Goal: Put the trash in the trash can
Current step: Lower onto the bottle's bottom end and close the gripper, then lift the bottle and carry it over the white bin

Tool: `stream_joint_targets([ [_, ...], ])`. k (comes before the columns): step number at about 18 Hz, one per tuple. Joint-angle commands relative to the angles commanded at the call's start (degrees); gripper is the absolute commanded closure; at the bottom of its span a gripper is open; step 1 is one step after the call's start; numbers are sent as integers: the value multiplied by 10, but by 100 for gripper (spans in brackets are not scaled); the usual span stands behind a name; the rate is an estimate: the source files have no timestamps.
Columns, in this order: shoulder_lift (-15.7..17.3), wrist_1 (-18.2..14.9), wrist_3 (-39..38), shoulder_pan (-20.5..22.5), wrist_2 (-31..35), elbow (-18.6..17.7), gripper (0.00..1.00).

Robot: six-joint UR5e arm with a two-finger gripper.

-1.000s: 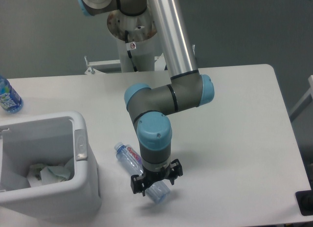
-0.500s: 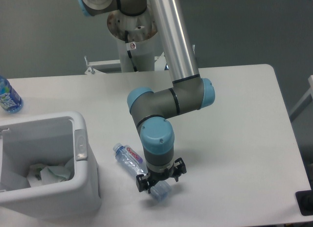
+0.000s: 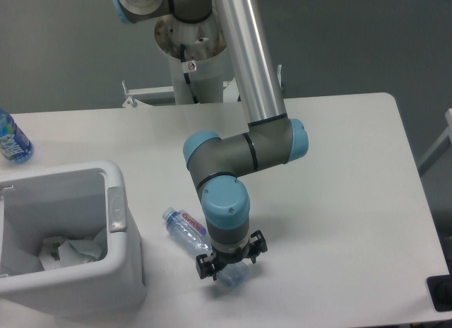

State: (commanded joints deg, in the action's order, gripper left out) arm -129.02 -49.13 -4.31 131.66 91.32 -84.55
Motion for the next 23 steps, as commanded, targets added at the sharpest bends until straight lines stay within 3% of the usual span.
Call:
stream_joint_targets([
  [2, 1, -1, 0, 0, -1, -1, 30],
  [4, 3, -1, 1, 0, -1, -3, 41],
  [6, 3, -1, 1, 0, -1, -4, 45],
  [12, 11, -2, 7, 0, -4, -7, 45],
  [17, 48, 3, 12, 12, -17, 14, 45],
  [23, 112, 6, -27, 90, -227, 126, 45],
])
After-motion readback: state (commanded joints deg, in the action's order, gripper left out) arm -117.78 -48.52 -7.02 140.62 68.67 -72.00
